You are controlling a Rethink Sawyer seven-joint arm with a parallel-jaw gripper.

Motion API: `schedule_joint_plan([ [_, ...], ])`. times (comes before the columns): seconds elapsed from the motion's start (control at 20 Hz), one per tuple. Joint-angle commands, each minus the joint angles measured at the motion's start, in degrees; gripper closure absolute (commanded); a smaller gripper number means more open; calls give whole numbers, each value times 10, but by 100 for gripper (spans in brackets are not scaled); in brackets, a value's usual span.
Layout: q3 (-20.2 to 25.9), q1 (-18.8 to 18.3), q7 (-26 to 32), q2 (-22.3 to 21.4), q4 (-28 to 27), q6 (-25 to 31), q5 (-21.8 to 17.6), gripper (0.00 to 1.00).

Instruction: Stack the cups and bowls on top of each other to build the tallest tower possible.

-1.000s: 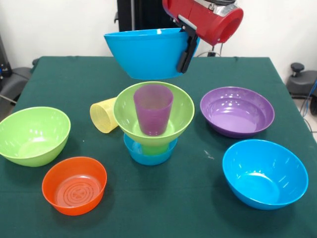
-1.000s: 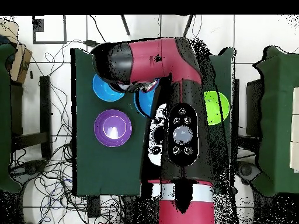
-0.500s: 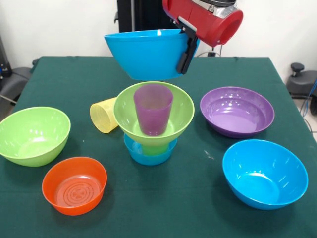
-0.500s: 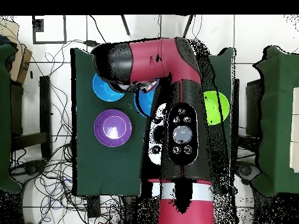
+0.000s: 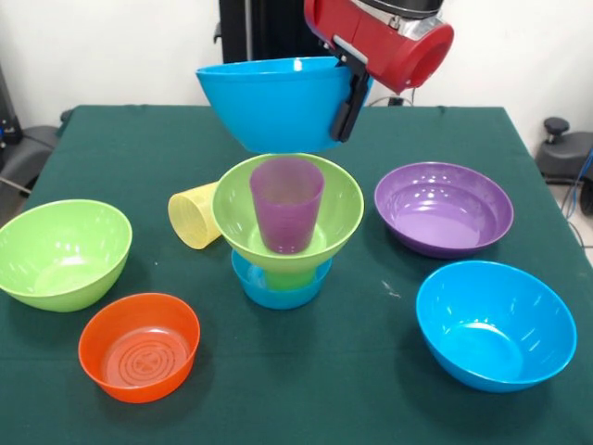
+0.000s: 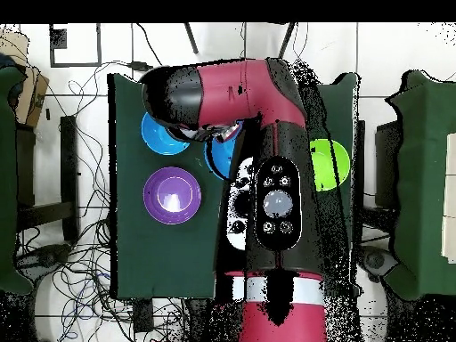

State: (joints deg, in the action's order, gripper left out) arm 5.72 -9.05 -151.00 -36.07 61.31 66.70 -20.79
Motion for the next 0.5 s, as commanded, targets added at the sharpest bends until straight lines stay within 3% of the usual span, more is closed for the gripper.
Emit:
schedule_joint_plan([
  [0.05, 36, 8, 75, 39, -6, 13, -10, 100],
  [0.5, 35, 8, 80, 36, -2, 13, -8, 100],
])
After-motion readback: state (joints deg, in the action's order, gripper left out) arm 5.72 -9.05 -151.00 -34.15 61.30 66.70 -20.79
